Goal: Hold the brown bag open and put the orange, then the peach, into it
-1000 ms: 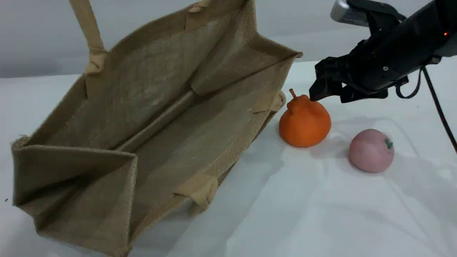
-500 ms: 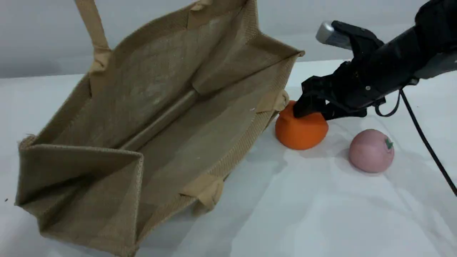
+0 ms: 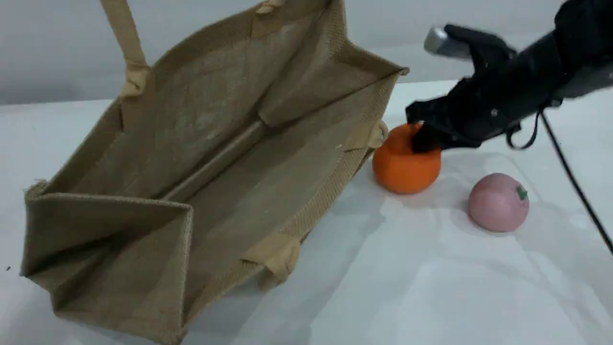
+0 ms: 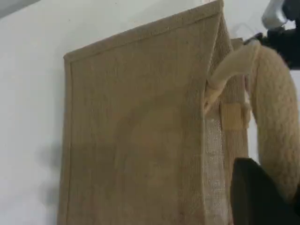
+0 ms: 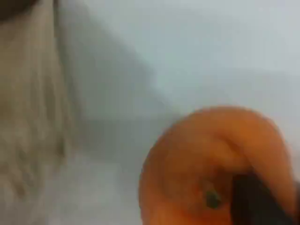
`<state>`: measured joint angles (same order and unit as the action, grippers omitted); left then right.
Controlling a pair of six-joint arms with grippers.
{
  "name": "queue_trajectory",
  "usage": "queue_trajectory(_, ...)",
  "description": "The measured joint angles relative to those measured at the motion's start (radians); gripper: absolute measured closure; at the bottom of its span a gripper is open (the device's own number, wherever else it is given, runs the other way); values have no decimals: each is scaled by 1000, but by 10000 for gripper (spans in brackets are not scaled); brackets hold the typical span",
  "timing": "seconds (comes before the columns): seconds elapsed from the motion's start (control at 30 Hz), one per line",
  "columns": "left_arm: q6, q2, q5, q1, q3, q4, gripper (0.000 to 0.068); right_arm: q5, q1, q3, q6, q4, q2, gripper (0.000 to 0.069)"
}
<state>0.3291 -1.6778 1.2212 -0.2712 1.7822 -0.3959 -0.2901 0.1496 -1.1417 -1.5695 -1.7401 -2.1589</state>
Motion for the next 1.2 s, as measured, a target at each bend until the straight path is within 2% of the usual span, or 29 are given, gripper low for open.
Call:
queue_trajectory(0.17,1,0,0,0,0,-3,610,237,-18,41,0,-6,146,673)
queue_trajectory(0.33,3,1,0,0,0,-3,610,302,-34,134,0,-6,325,673)
queue_trajectory(0.4,9,1,0,0,0,-3,610,279,-31,186,0,-6,395,673)
queue_trajectory(0.5,22,1,0,0,0,-3,610,179,-31,270,-1,-3,509,673)
queue_trajectory(0.67,27,1,0,0,0,0,610,-123,-30,387,-1,30,652,673)
queue_trajectory(0.77,29,1,0,0,0,0,610,-298,-15,399,2,54,673,673)
queue_trajectory(0.9,37,1,0,0,0,-1,610,-448,83,398,2,33,664,673)
queue_trajectory(1.03,40,1,0,0,0,-14,610,-477,222,392,0,1,617,673)
queue_trajectory(1.2,74,1,0,0,0,-84,610,-344,354,320,-1,-5,509,673)
